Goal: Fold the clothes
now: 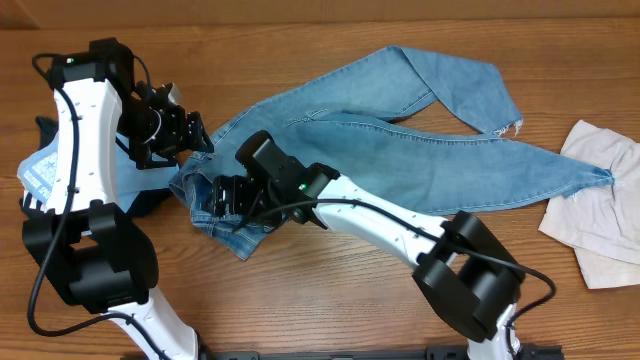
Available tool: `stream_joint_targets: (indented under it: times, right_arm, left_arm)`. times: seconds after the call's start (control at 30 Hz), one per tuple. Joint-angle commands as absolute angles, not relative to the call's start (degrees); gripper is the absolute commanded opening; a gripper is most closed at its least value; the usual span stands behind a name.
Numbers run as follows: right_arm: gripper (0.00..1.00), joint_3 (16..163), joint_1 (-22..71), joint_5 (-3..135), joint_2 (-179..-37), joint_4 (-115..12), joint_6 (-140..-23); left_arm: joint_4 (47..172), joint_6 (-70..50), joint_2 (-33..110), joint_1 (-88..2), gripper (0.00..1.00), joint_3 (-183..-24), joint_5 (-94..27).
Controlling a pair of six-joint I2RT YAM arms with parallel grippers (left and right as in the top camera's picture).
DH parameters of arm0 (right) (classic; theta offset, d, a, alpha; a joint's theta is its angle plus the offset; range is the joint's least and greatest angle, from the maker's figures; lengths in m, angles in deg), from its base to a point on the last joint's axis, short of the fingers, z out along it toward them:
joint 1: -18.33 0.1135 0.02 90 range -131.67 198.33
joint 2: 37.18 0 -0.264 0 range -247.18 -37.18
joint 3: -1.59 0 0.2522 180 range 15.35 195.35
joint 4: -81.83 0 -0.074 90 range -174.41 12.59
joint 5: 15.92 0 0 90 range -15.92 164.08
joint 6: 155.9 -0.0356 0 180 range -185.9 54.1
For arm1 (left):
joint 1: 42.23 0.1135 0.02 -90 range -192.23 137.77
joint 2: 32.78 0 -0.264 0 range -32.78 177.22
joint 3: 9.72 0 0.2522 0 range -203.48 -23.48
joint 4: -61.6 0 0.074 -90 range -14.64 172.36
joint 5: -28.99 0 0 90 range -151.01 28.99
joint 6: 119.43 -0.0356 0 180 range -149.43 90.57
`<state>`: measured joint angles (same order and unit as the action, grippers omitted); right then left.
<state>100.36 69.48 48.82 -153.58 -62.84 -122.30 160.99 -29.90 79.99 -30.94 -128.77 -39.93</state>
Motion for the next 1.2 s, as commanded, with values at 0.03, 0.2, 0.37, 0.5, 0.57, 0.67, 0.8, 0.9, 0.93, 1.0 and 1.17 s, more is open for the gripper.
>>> stream_joint_targets:
  times: [0.03,0.2,0.37,0.5,0.57,0.67,0.8,0.9,0.93,1.0,1.17]
  right_arm:
    - [0.94,100.8,69.31,47.93,-157.16,-63.5,-128.97]
    - [0.96,100.8,69.96,51.82,-157.86,-66.49,-131.13]
    - [0.6,100.8,69.96,55.75,-157.91,-68.18,-128.07]
    - [0.74,100.8,71.36,57.94,-158.36,-64.88,-122.98]
    - [0.74,100.8,72.37,62.11,-159.54,-64.18,-117.91]
    - [0.65,100.82,72.37,64.76,-160.05,-63.65,-107.55]
    - [0.6,100.82,72.19,72.43,-160.05,-59.04,-106.74]
    - [0.67,100.82,72.17,72.06,-160.05,-60.07,-106.85]
    - [0.66,100.82,72.17,68.3,-160.05,-57.49,-109.19]
    - [0.76,100.82,72.13,66.55,-160.05,-53.36,-112.51]
    - [0.81,100.82,71.54,61.19,-160.05,-51.04,-115.04]
  left_arm:
    - [163.24,-30.69,78.75,-27.86,0.82,-140.23,-38.84]
    - [169.29,-31.65,78.75,-27.53,0.82,-151.59,-38.07]
    - [170.91,-31.65,78.75,-27.53,0.83,-152.71,-38.12]
    - [171.31,-31.63,78.73,-27.57,0.82,-152.71,-38.07]
    - [171.48,-31.63,78.73,-27.57,0.82,-152.71,-38.07]
    - [171.59,-31.94,78.73,-27.57,0.82,-152.71,-38.1]
    - [171.59,-32.07,78.73,-27.55,0.82,-152.71,-38.32]
    - [171.92,-32.05,78.73,-27.57,0.82,-152.71,-38.32]
    - [172.03,-32.05,78.73,-27.57,0.82,-152.71,-38.29]
    - [172.16,-32.05,78.73,-27.57,0.82,-152.71,-38.49]
    - [172.05,-32.07,78.73,-27.57,0.82,-152.71,-38.47]
